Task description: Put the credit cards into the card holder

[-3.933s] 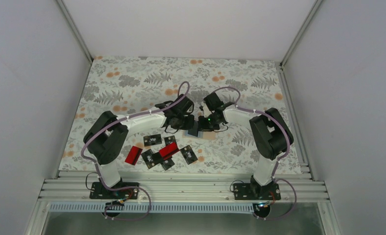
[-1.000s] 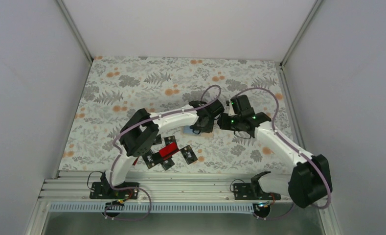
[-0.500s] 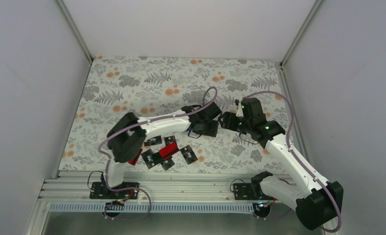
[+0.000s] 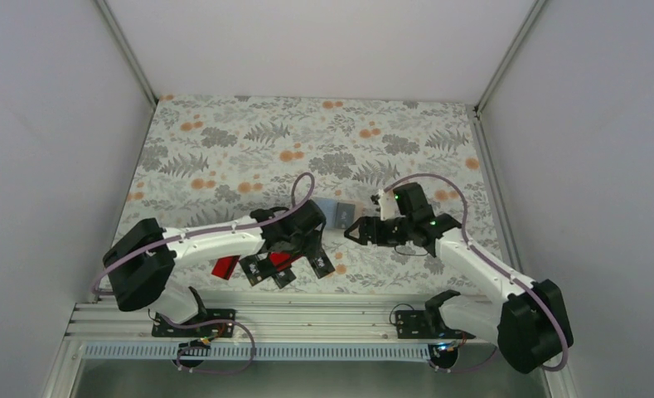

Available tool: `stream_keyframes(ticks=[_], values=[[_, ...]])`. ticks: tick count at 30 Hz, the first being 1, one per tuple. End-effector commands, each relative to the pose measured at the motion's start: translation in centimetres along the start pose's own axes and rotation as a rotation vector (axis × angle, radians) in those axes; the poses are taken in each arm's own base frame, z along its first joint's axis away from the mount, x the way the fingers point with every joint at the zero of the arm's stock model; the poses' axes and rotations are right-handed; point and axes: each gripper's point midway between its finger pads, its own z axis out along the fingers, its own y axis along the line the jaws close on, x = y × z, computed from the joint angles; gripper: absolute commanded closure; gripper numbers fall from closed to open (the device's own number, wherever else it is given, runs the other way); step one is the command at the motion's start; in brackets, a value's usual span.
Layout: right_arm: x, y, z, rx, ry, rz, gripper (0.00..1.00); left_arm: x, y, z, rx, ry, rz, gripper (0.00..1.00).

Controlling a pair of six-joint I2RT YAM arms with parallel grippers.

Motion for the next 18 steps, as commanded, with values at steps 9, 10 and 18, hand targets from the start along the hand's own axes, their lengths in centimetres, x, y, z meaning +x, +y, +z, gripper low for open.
stream_keyframes(ticks=[9, 10, 18], values=[[6.3, -2.7, 2.4, 0.033, 0.190, 0.102, 0.19, -2.2, -1.2, 2.8, 0.048, -0.070, 0.130, 0.46], [6.7, -2.7, 2.4, 0.029, 0.201, 0.111, 0.19, -2.3, -1.3, 3.3, 0.059, -0.064, 0.134, 0.46], [8.0, -2.3, 1.6, 0.024, 0.224, 0.139, 0.18, -1.3, -0.2, 6.6, 0.041, 0.009, 0.146, 0.47]])
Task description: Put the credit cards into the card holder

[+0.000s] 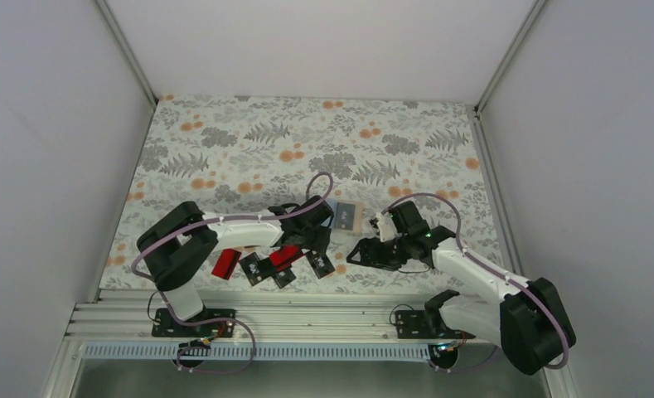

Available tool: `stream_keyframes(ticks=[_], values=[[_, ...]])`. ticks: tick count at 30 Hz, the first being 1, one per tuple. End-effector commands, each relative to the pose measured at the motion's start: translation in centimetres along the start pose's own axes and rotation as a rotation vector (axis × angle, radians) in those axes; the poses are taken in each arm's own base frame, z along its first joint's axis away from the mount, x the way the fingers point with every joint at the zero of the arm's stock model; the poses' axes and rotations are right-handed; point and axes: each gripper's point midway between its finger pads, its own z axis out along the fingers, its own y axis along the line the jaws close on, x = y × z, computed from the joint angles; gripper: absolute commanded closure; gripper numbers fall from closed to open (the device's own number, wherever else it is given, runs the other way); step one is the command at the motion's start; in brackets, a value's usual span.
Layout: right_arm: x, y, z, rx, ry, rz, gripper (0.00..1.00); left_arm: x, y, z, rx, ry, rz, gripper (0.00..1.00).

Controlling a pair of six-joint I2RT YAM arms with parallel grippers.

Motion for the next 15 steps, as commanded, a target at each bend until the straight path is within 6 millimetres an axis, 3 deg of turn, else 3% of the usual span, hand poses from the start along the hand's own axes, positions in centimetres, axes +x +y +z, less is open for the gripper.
stream_keyframes(ticks=[1, 15], values=[[1.1, 0.6, -0.3, -0.023, 0.029, 0.017, 0.18, 0.3, -0.6, 1.0, 0.040, 0.019, 0.019, 0.48], [3.1, 0.8, -0.4, -0.030, 0.100, 0.031, 0.17, 5.2, -0.8, 0.5, 0.087, 0.084, 0.001, 0.50]])
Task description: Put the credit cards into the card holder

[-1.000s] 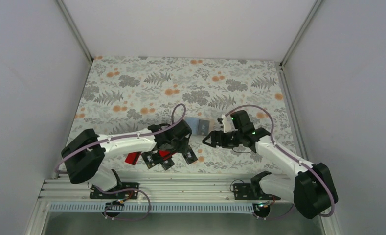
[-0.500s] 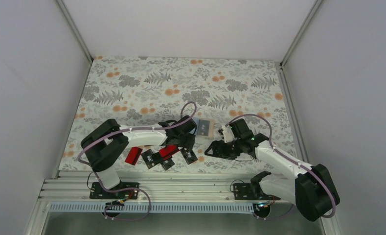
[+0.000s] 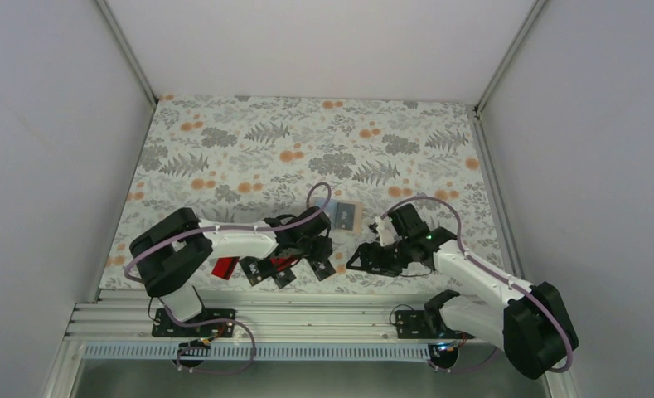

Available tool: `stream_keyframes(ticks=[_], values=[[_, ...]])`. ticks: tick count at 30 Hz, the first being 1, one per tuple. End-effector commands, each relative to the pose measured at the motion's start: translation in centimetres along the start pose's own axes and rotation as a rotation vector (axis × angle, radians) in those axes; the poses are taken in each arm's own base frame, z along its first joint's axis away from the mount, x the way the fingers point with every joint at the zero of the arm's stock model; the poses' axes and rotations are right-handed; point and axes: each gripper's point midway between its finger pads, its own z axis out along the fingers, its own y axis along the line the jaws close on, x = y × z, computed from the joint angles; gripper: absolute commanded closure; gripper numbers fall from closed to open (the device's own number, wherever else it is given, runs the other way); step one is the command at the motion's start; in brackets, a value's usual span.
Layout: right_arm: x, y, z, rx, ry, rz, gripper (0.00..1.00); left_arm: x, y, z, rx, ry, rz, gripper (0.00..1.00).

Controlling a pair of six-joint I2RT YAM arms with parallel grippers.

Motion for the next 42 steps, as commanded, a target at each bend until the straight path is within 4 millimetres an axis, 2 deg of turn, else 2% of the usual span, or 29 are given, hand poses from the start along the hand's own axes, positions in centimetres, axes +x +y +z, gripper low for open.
stream_keyframes(ticks=[1, 16, 20, 27, 31, 34, 38, 42], values=[[1.4, 0.1, 0.1, -0.005, 0.048, 0.010, 0.17, 3.0, 0.4, 0.1, -0.005, 0.076, -0.008, 0.50], [2.9, -0.7, 0.9, -0.007, 0.099, 0.023, 0.14, 5.6, -2.9, 0.5, 0.057, 0.134, 0.067, 0.53], [2.9, -0.7, 0.9, -0.009, 0.097, 0.022, 0.13, 5.7, -3.6, 0.4, 0.060, 0.137, 0.077, 0.53], [3.8, -0.1, 1.3, -0.071, 0.130, 0.046, 0.13, 2.9, -5.4, -1.3, 0.073, 0.056, 0.092, 0.53], [4.7, 0.2, 1.7, -0.099, 0.161, 0.063, 0.15, 0.8, -6.9, -3.0, 0.093, 0.001, 0.098, 0.53], [5.3, 0.6, 1.9, -0.105, 0.175, 0.075, 0.15, -0.3, -7.2, -4.5, 0.090, -0.036, 0.096, 0.52], [5.9, 0.7, 2.4, -0.107, 0.172, 0.113, 0.15, -0.6, -5.9, -5.5, 0.059, -0.043, 0.086, 0.52], [6.3, 0.4, 2.9, -0.072, 0.160, 0.140, 0.15, 0.0, -4.1, -5.8, 0.034, -0.037, 0.067, 0.52]])
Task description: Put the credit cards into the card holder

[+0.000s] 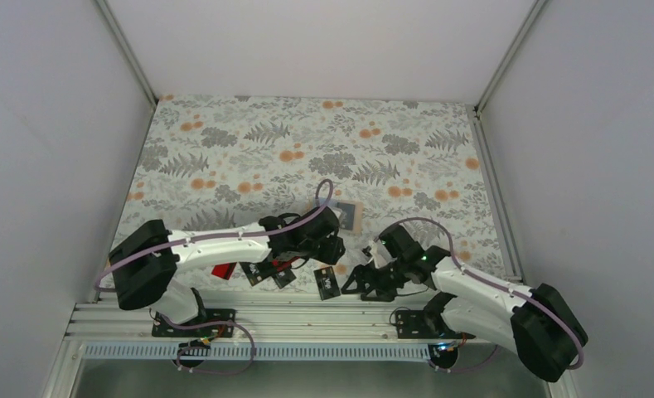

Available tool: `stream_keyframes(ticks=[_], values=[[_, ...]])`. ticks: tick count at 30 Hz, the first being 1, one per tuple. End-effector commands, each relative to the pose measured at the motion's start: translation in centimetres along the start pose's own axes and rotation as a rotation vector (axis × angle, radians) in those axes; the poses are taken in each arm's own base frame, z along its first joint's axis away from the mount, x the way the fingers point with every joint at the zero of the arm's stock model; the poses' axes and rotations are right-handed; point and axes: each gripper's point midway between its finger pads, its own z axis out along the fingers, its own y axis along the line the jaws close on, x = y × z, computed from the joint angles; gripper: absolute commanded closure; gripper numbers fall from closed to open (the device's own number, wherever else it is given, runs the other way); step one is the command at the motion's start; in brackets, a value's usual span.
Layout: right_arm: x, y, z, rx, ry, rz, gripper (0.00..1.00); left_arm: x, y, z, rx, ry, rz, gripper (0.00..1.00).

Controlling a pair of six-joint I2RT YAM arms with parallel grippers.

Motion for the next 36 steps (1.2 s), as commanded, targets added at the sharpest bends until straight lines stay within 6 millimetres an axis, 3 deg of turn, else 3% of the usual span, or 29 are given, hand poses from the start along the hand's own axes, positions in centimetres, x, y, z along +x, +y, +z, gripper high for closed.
stream_keyframes(ticks=[1, 13, 36], values=[[0.3, 0.1, 0.7, 0.007, -0.021, 0.058, 0.15, 1.2, 2.7, -0.6, -0.061, 0.022, -0.011, 0.53], [1.3, -0.6, 2.6, 0.035, -0.059, 0.107, 0.13, 3.5, 3.9, 1.0, -0.040, 0.089, -0.015, 0.60], [-1.2, 0.8, 4.8, -0.043, -0.119, 0.104, 0.24, 6.6, 4.3, 2.7, 0.019, 0.175, -0.002, 0.74]])
